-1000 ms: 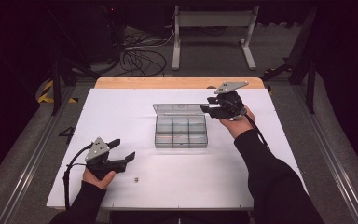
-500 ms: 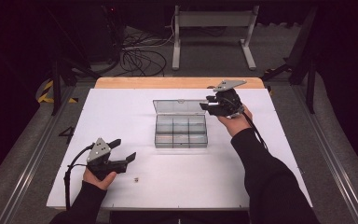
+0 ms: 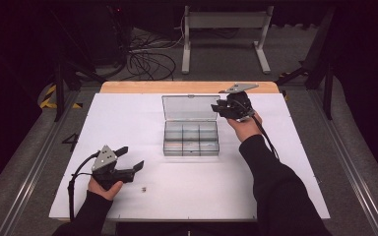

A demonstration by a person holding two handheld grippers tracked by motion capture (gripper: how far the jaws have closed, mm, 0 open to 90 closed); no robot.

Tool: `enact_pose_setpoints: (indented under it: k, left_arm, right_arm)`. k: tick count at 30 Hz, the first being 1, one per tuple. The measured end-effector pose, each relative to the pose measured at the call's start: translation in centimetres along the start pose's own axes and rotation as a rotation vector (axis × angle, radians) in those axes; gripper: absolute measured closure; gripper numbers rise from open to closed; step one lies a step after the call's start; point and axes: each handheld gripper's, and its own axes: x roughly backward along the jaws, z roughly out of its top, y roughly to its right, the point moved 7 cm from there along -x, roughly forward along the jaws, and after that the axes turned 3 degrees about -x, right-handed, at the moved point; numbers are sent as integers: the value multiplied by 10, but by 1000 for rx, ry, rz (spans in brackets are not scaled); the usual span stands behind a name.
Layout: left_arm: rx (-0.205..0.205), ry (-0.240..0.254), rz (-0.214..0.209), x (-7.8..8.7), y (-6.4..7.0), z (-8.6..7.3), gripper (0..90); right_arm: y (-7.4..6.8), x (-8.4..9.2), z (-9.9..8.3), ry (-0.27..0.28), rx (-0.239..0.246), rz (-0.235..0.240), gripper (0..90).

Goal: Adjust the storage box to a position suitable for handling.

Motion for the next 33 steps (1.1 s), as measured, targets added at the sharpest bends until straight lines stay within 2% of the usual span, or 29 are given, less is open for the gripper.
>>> enact_pose_setpoints:
  k: [8, 13, 17, 22, 28, 33]
  left_arm:
    - [-12, -8, 5, -1, 0, 0, 196]
    - [-12, -9, 6, -1, 0, 0, 196]
    - [-13, -9, 7, -1, 0, 0, 196]
    - [-12, -10, 6, -1, 0, -1, 196]
    - [-12, -11, 3, -1, 0, -1, 196]
    - [-6, -11, -1, -2, 0, -1, 196]
  right_arm:
    - [8, -9, -2, 18, -44, 14, 650]
    - [11, -13, -2, 16, -44, 14, 634]
    - [11, -16, -2, 16, -48, 13, 579]
    - [10, -25, -3, 22, -51, -3, 469]
    - [14, -36, -4, 37, -122, 8, 430]
    - [17, -42, -6, 33, -143, 3, 419]
